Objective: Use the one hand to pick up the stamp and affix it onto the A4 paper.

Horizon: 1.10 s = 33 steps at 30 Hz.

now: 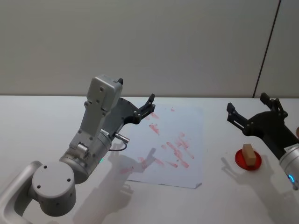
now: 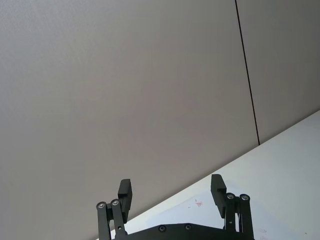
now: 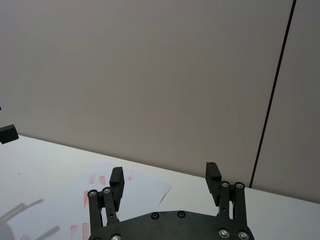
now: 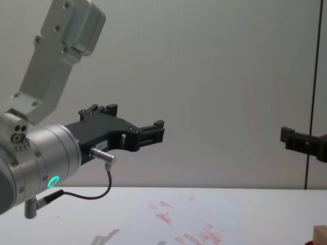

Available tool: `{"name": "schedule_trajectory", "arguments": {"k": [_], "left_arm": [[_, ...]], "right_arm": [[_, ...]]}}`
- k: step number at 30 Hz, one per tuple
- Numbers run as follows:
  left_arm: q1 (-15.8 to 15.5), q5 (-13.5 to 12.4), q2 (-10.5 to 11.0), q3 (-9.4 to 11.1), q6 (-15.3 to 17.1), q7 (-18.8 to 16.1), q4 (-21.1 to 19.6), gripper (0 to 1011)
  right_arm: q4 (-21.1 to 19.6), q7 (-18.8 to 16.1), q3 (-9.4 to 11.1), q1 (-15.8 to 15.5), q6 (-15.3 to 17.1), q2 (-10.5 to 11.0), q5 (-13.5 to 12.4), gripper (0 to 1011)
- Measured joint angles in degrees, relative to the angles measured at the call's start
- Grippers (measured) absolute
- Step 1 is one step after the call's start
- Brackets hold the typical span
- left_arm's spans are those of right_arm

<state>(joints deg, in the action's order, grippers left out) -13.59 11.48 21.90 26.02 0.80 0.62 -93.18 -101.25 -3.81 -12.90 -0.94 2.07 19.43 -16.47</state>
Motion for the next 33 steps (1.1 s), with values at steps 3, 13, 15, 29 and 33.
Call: {"name": "schedule_trajectory", "arguments": {"k": [3,13,15,29,33], "left_arm": [[0.0,0.0,0.0,0.0,0.0,0.0,0.0,1003],[0.0,0.0,0.0,0.0,0.0,0.0,0.0,1003],[0.0,0.0,0.0,0.0,0.0,0.0,0.0,1003],[0.0,0.0,0.0,0.0,0.0,0.0,0.0,1003],[0.0,0.0,0.0,0.0,0.0,0.0,0.0,1003]], "right_arm": [[-0.39,0.29,0.18,-0.46,0.5,0.32,-0.21,1001],[-2.69,2.66,1.44,-3.29,3.97,2.44,-1.62,1001],[-3.19,3.5,1.78,-4.0,5.03,2.97,-1.86,1001],[-3.36,6.16,1.93,-4.58,13.08,2.67,-1.65,1001],[-2.64,6.44,1.56,-3.92,15.27,1.89,-1.15,1001]]}}
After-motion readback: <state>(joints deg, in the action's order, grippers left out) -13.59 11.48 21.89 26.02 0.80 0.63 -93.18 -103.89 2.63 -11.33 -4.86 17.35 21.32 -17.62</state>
